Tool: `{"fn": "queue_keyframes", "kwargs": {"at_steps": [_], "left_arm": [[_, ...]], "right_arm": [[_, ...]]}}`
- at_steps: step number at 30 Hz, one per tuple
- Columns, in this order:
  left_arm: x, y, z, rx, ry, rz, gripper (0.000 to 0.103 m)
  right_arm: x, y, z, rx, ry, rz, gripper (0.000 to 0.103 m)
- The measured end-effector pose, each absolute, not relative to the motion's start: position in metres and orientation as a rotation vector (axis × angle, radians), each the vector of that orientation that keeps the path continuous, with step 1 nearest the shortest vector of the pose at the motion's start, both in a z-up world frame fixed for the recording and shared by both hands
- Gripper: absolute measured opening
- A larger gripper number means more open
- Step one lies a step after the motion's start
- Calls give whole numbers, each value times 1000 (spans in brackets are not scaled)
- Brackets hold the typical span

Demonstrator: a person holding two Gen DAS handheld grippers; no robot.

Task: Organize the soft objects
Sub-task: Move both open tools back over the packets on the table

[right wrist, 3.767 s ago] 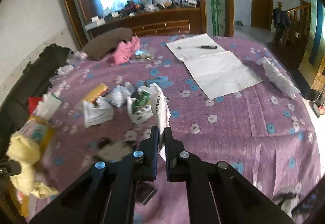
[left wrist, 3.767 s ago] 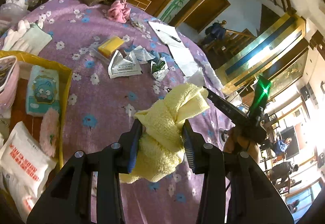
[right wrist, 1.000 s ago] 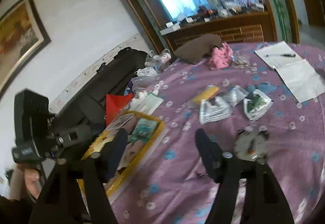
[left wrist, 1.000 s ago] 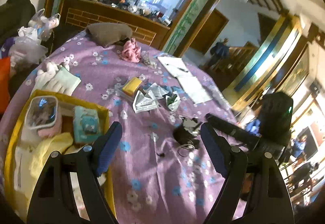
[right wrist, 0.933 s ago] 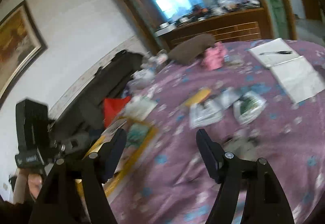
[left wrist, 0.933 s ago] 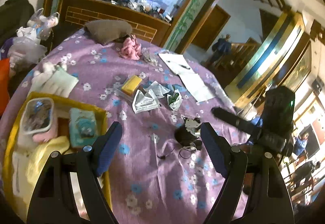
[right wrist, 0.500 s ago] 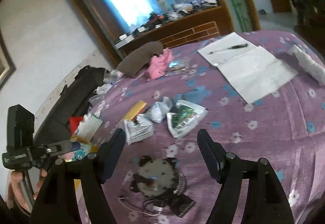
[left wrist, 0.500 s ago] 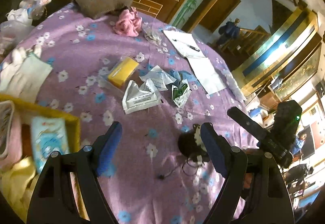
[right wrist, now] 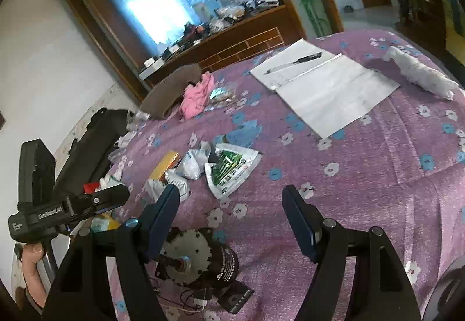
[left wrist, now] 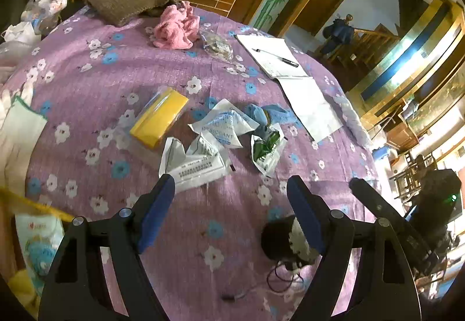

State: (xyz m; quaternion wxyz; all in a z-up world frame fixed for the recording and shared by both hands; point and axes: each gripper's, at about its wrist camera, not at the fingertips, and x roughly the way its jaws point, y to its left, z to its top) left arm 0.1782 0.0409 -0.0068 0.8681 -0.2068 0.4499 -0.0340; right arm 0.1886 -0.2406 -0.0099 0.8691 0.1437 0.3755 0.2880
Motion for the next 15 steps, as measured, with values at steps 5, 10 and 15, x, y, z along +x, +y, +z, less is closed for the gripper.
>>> {"fn": "queue_keyframes", "kwargs": {"at_steps": [5,10,15], "left_arm": [[191,45,-9,-400,951,-60,80],[208,55,-17,-408,974,-52,80],[220,68,-31,-456,1003,-29,80]], "right_arm": [[191,-246,-11,334,787,600,73],[194,-244,-17,352,818,615,73],[192,-240,-17,329,828,616,73]]}}
